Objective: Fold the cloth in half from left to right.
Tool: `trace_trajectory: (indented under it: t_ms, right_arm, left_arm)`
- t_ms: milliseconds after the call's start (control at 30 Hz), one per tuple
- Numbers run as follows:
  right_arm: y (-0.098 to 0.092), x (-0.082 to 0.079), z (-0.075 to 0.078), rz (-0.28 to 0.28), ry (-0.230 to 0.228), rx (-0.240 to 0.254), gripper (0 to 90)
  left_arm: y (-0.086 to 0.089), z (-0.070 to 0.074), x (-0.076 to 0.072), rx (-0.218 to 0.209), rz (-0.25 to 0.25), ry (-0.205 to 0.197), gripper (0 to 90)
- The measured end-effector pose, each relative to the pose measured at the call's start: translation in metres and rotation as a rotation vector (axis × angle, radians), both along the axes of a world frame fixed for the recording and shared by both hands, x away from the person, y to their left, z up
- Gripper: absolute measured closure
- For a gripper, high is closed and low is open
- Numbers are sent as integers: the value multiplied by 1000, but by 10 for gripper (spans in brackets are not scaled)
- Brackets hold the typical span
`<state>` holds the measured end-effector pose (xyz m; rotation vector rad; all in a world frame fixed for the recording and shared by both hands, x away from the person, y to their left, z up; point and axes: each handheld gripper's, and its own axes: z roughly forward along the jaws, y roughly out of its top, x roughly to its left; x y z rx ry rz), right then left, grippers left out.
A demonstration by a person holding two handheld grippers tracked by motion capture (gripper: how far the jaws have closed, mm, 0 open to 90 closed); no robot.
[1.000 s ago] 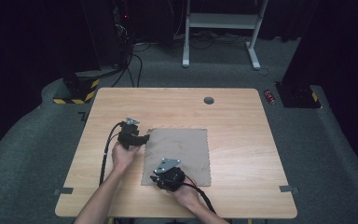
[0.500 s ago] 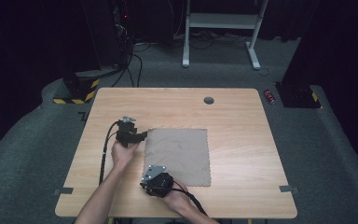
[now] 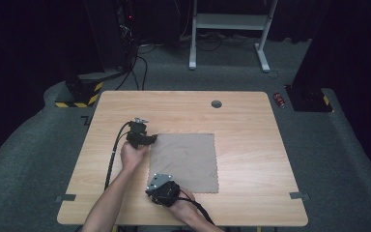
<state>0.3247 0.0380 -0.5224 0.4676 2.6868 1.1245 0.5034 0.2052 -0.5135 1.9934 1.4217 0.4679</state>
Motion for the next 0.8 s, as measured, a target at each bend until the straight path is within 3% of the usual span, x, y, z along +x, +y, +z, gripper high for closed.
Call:
trace_trajectory:
  t_ms: [167, 300, 367, 567, 667, 800]
  right_arm:
    - [0, -1, 0, 0, -10, -3, 799]
    - [0, -1, 0, -2, -17, -7, 840]
    - [1, -1, 1, 1, -20, -18, 864]
    - [0, 1, 1, 1, -25, -17, 890]
    - [-1, 2, 1, 0, -5, -13, 895]
    - [-2, 2, 4, 3, -3, 1, 896]
  left_arm:
    - [-2, -2, 1, 10, -10, -26, 562]
    - [-12, 1, 3, 65, -76, -14, 641]
    - [-15, 2, 4, 67, -90, -7, 715]
    - [-13, 2, 5, 32, -95, 11, 880]
    - [-9, 4, 6, 4, -85, 18, 891]
    - [-1, 13, 5, -58, -72, 0, 894]
